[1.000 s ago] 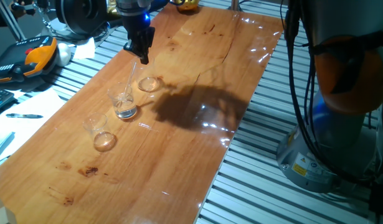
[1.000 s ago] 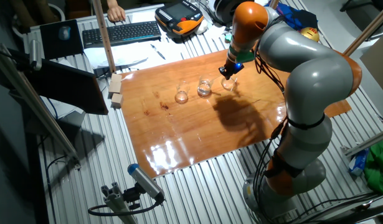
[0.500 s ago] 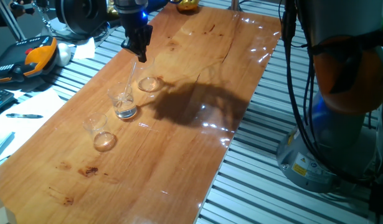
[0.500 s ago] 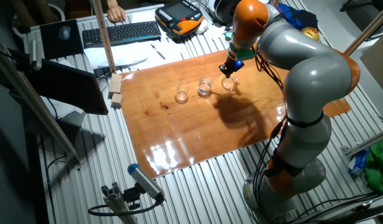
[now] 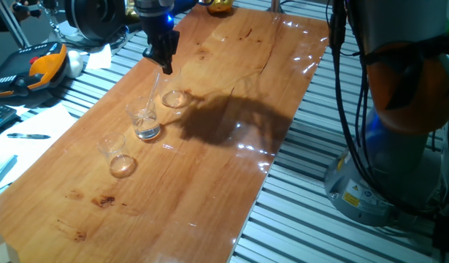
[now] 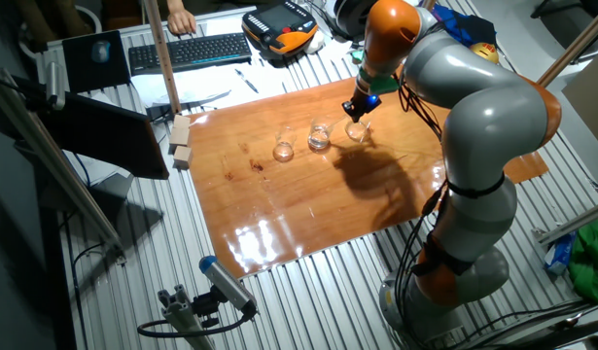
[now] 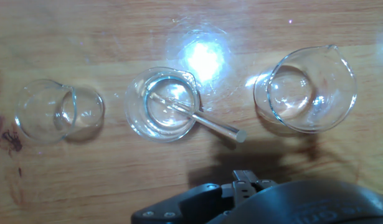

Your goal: Stir the beaker with a glass rod

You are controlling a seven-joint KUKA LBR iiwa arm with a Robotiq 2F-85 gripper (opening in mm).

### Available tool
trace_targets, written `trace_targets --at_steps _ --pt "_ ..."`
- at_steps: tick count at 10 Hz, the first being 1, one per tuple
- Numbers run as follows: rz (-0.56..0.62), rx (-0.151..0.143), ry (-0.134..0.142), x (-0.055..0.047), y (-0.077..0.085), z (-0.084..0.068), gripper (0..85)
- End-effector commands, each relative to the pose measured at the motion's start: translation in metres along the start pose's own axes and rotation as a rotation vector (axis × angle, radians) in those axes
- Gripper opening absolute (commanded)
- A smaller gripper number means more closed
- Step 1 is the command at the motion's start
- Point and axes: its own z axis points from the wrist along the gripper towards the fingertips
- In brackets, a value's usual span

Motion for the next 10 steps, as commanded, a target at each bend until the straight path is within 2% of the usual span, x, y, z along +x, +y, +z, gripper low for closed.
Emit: trace_targets --at_steps 1,2,3,4,5,6,7,8,10 --pt "0.001 0.007 -0.003 -0.0002 0.0003 0.0004 0.0" --pt "-0.002 0.012 -0.008 -0.0002 0.0003 0.0004 0.0" --pt "-0.004 -0.004 -0.02 -0.0002 0.0003 0.0004 0.0" --pt "-0.02 -0.019 -0.016 -0.0002 0.0003 0.0004 0.0" --pt "-0.027 -0.01 -0.017 -0.0002 0.0003 0.0004 0.0" --pt "-0.028 -0.03 -0.016 -0.0002 0.0003 0.0004 0.0" --pt "-0.024 -0.07 -0.016 -0.0002 0.0003 0.0004 0.0" --pt "-0.017 -0.128 -0.013 -0.0002 0.0003 0.0004 0.0" --pt "0.01 -0.174 -0.008 -0.0002 0.0003 0.0004 0.0"
